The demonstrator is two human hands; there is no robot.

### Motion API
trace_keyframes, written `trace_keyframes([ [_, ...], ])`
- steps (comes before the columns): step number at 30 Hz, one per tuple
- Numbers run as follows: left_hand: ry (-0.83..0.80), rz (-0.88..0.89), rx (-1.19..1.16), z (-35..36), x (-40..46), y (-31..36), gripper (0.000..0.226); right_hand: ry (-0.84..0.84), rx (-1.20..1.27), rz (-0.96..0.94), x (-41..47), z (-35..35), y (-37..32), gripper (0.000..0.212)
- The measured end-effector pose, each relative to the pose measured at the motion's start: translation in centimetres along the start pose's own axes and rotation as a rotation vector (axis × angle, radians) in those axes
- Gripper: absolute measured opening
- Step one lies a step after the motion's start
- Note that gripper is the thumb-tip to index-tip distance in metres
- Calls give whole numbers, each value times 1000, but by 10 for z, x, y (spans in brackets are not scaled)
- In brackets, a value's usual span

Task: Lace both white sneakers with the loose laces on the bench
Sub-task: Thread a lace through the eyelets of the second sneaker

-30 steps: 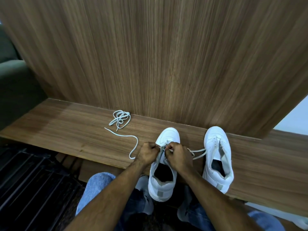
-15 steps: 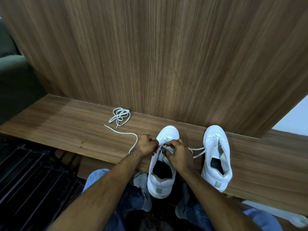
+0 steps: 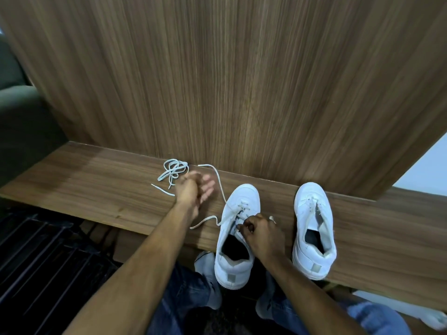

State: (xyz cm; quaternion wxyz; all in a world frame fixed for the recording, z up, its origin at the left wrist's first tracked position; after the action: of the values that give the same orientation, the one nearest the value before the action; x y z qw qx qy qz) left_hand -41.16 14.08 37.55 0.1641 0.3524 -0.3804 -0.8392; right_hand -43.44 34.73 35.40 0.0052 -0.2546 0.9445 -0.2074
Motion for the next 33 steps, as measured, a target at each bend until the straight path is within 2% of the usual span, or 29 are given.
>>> trace_keyframes([
  [2,10,33,240,-8,0,-25,27,-24,-8,-2,-1,0,-2,29],
  [3,-17,107,417,-11,1,-34,32,-36,-15,-4,-2,-1,-4,29],
  [6,-226,390,1047,3,-4,-56,34,-68,-52,-30,-4,-2,-6,29],
  [8,-279,504,1376,11,-10,-63,30,-74,-68,-45,-5,-4,-7,28],
  [10,-248,543,1569,19,-17,-60,22,-81,-77,-49,-6,-5,-6,28],
  [13,-148,499,1758,24,-17,-50,21,-99,-82,-41,-6,-5,-5,26],
  [14,-97,488,1757,24,-17,-43,21,-103,-82,-36,-6,-6,-5,26],
  [15,-35,482,1655,23,-14,-34,20,-107,-81,-31,-6,-6,-5,25],
  [17,9,462,1164,24,-15,-9,15,-111,-70,-12,-5,-6,-4,26],
  [19,-22,421,605,33,-18,18,24,-119,-52,13,-5,-5,-2,28],
  [20,-11,396,397,37,-20,34,26,-127,-45,21,-5,-4,-1,28],
  [22,35,345,107,45,-24,64,25,-137,-34,29,-4,-2,1,29],
  [24,66,311,-27,46,-18,77,23,-132,-21,41,-4,-2,2,30],
  [26,63,342,66,43,-9,70,18,-129,-21,42,-4,-1,3,30],
  [27,66,409,233,38,-5,63,19,-133,-20,41,-4,-1,3,29],
  [29,28,549,732,31,3,37,37,-136,-7,49,-3,0,3,29],
  [30,-36,578,991,30,6,18,39,-134,-1,55,-3,0,3,29],
  [33,-274,551,1512,22,5,-42,23,-134,6,61,-4,0,3,28],
])
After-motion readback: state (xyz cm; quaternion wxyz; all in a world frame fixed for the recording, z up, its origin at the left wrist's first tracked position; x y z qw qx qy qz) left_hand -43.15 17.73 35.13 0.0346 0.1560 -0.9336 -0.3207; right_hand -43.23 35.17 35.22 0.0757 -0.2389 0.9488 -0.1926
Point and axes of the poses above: each hand's wrist, its own x-axis towards the middle knuckle, its own z-axis out of the palm, y = z × x, the point moved 6 cm from there along x, towards the middle knuckle, and after that the axes turned 5 degrees about -z, right-handed, at the moved point
